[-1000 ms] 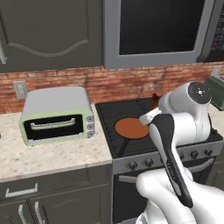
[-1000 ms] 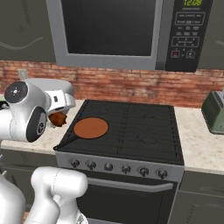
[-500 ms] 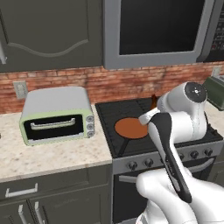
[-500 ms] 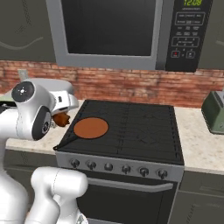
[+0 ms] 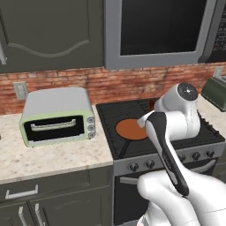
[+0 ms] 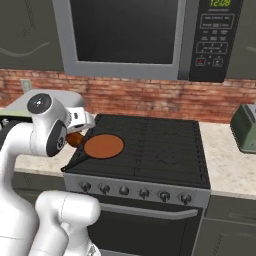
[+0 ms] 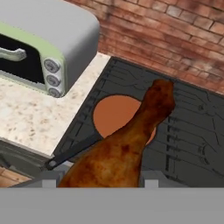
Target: Retrieve the chicken drumstick from the fridge and place it on the saucepan with marinade on the stove.
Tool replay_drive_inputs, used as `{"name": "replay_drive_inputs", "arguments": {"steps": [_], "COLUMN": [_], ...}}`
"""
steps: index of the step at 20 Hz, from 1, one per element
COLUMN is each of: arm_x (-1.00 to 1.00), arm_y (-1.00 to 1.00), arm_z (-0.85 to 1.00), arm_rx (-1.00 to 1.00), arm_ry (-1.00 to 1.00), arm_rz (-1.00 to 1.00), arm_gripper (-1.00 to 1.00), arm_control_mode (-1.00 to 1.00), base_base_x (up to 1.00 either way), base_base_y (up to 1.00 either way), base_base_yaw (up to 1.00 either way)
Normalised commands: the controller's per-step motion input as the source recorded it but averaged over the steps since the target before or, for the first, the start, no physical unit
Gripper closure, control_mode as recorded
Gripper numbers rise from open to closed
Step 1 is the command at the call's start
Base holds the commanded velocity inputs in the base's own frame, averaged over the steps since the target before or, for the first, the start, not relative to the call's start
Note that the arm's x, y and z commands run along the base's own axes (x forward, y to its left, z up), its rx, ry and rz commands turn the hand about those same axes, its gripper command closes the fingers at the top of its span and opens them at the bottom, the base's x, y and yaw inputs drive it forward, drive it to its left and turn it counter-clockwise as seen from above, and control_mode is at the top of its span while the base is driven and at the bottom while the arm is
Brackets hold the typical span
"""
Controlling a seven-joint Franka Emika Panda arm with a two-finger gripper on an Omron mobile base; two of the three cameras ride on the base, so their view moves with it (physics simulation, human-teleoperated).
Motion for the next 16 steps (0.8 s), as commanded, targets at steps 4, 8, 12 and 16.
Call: {"name": "replay_drive_inputs", "arguments": {"steps": [4,8,12,16], "arm_x": [0.32,0.37,0.45,0.49], "arm_y": [-0.04,-0.04,-0.04,-0.01], "arm_z": [-0.24,-0.28,-0.31,-0.32], "arm_rx": [0.00,0.00,0.00,0.00], "arm_ry": [0.02,0.00,0.00,0.00], "arm_rz": [0.00,0.00,0.00,0.00], "arm_gripper": [1.00,1.00,1.00,1.00], "arm_control_mode": [-1.00,-1.00,-1.00,-1.00], "base_base_x": [0.00,0.00,0.00,0.00], "base_base_y": [0.00,0.00,0.00,0.00], "base_base_yaw": [0.00,0.00,0.00,0.00]}}
